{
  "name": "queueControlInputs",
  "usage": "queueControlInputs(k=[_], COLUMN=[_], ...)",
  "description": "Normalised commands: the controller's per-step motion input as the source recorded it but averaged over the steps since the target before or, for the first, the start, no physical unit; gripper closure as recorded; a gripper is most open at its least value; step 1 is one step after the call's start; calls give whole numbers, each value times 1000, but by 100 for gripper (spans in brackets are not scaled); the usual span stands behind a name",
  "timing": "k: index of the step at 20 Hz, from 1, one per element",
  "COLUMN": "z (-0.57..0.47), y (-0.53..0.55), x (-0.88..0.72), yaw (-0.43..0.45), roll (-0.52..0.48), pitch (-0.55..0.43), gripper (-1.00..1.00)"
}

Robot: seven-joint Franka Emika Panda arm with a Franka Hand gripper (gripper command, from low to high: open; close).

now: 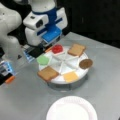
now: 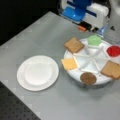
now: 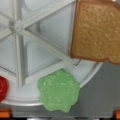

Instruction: Ingredient selection for cheeseburger or sandwich

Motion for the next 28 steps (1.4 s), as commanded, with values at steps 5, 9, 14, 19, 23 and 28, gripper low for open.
queueControlInputs(k=[5, 9, 14, 19, 23, 28], z=[5, 12, -8, -66, -105, -67], y=[-56, -190, -250, -184, -150, -202], x=[-8, 6, 30, 21, -23, -28], yaw=[108, 54, 24, 9, 8, 59], roll=[277, 327, 284, 323, 450, 495], pitch=[78, 116, 87, 74, 89, 51], gripper=[-100, -100, -100, -100, -100, -100])
